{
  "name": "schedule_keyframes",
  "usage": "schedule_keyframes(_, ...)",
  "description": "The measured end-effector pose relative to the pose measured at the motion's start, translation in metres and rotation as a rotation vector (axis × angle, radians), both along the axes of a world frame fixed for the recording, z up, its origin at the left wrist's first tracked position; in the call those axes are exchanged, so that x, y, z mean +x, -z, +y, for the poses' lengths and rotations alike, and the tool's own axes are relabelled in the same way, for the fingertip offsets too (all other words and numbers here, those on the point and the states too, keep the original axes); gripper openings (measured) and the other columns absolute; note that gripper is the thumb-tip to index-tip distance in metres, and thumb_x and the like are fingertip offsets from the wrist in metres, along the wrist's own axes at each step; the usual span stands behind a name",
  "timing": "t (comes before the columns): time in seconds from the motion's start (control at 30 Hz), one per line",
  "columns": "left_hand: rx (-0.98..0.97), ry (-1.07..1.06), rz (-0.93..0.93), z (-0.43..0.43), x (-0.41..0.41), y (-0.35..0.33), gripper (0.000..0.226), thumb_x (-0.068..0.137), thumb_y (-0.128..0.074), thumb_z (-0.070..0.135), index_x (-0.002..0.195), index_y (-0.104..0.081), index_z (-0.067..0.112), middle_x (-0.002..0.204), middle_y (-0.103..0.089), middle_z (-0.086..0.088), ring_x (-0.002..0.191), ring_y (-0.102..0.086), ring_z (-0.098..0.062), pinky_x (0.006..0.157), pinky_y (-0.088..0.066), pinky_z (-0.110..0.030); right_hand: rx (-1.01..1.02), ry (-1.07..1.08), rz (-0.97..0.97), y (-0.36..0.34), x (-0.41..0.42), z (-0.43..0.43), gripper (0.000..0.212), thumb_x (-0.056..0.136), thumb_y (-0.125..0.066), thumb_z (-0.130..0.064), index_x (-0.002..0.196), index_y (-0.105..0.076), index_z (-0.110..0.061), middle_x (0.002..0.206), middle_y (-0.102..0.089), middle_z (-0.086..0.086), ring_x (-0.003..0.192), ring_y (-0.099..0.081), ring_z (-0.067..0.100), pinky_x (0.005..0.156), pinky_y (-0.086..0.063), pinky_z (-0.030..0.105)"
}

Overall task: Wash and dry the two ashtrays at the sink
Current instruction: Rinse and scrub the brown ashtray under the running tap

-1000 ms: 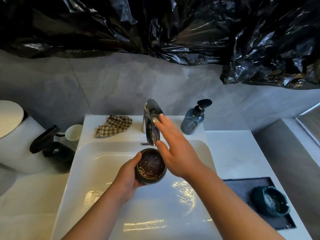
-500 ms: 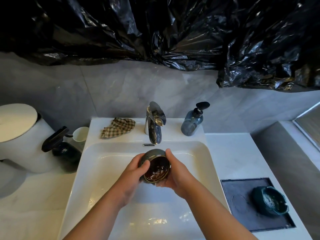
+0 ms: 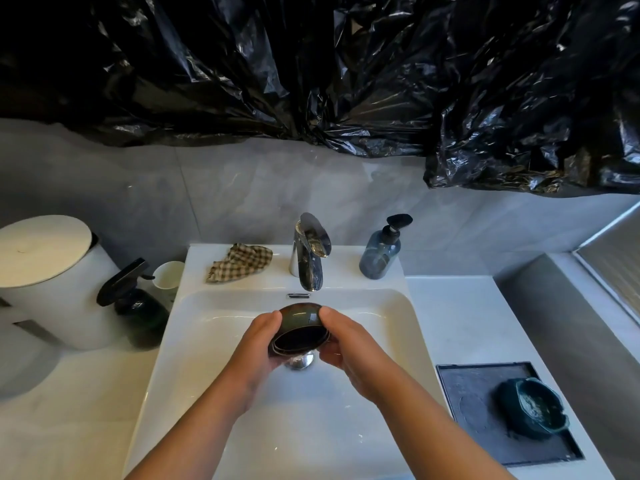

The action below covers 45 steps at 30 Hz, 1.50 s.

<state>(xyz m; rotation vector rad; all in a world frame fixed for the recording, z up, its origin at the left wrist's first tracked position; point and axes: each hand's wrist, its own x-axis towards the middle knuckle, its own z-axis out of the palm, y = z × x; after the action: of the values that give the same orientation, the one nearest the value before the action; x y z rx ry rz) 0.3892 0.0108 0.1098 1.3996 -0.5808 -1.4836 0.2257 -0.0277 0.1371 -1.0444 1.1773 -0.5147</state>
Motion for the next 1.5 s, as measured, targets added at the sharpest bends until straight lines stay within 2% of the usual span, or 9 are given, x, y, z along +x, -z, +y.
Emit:
schedule_keyframes(0.27,-0.057,-0.055,0.062,0.005,0.006,-0.022,0.022,0.098,-0.056,0.019,0.113,-0.063,0.004,0.113,-0.071,-0.017,0.112,-0.066,-0.029,0.098,-0.050,-0.037,-0.005,0.087,-0.065,-0.008,-0.003,0.000,0.029,0.102,-0.051,-0.031,0.124,-0.064,-0.015,0.125,-0.068,0.014,0.117,-0.064,0.026,0.107,-0.050,0.040)
schedule_keyframes(0.43,-0.096,0.098,-0.007,0.013,0.012,-0.043,0.025,0.093,-0.064,0.013,0.117,-0.066,0.017,0.119,-0.071,-0.008,0.117,-0.062,-0.022,0.104,-0.046,-0.035,0.013,0.187,-0.212,-0.009,0.000,0.012,0.042,0.094,-0.060,-0.035,0.127,-0.062,-0.010,0.126,-0.067,0.016,0.120,-0.064,0.027,0.107,-0.050,0.039)
schedule_keyframes(0.6,-0.154,0.123,-0.117,0.023,0.013,-0.052,0.067,0.079,-0.078,0.000,0.135,-0.052,0.026,0.129,-0.062,0.000,0.120,-0.059,-0.020,0.102,-0.049,-0.037,-0.037,0.156,-0.244,-0.027,0.002,0.021,0.039,0.107,-0.039,-0.038,0.122,-0.065,-0.013,0.117,-0.074,0.010,0.118,-0.066,0.023,0.106,-0.049,0.036)
schedule_keyframes(0.8,-0.216,0.197,-0.207,0.034,0.012,-0.065,0.089,0.069,-0.085,-0.005,0.140,-0.045,0.032,0.131,-0.060,0.010,0.122,-0.059,-0.017,0.100,-0.053,-0.033,-0.105,0.086,-0.113,-0.040,0.000,0.016,0.034,0.107,-0.040,-0.034,0.127,-0.061,-0.015,0.122,-0.071,0.006,0.119,-0.064,0.025,0.107,-0.050,0.043)
schedule_keyframes(0.97,-0.248,0.226,-0.161,0.038,0.011,-0.077,0.082,0.068,-0.082,-0.010,0.127,-0.049,0.035,0.120,-0.064,0.013,0.110,-0.064,-0.013,0.079,-0.057,-0.020,-0.160,0.072,-0.009,-0.050,0.004,0.020,0.026,0.104,-0.044,-0.026,0.122,-0.062,-0.024,0.119,-0.071,0.001,0.115,-0.065,0.021,0.106,-0.051,0.043)
schedule_keyframes(1.13,-0.223,0.137,0.106,0.034,0.009,-0.085,0.034,0.094,-0.056,0.005,0.127,-0.060,0.013,0.116,-0.074,-0.008,0.110,-0.069,-0.025,0.087,-0.057,-0.033,-0.327,0.104,0.011,-0.056,0.010,0.027,0.029,0.102,-0.042,-0.015,0.120,-0.062,-0.026,0.114,-0.071,-0.003,0.110,-0.065,0.013,0.087,-0.055,0.023)
schedule_keyframes(1.23,-0.212,0.139,0.054,0.032,0.011,-0.085,0.036,0.094,-0.059,0.005,0.128,-0.059,0.017,0.117,-0.073,-0.007,0.111,-0.069,-0.025,0.089,-0.057,-0.035,-0.350,0.041,0.025,-0.055,0.010,0.031,0.029,0.105,-0.040,-0.020,0.130,-0.054,-0.028,0.121,-0.066,-0.004,0.113,-0.063,0.011,0.084,-0.054,0.019)
schedule_keyframes(1.4,-0.257,0.134,-0.118,0.035,0.011,-0.082,0.051,0.087,-0.067,-0.003,0.120,-0.056,0.034,0.118,-0.069,0.002,0.110,-0.066,-0.018,0.079,-0.058,-0.025,-0.216,-0.035,-0.001,-0.048,0.005,0.034,0.028,0.105,-0.043,-0.029,0.131,-0.052,-0.032,0.130,-0.065,0.000,0.121,-0.062,0.017,0.107,-0.050,0.041)
schedule_keyframes(1.5,-0.258,0.146,-0.155,0.035,0.011,-0.079,0.053,0.088,-0.068,-0.001,0.120,-0.054,0.039,0.120,-0.066,0.005,0.114,-0.063,-0.017,0.088,-0.057,-0.028,-0.259,-0.032,-0.006,-0.049,0.003,0.032,0.027,0.106,-0.045,-0.025,0.130,-0.053,-0.033,0.127,-0.066,-0.002,0.119,-0.063,0.017,0.104,-0.053,0.037)
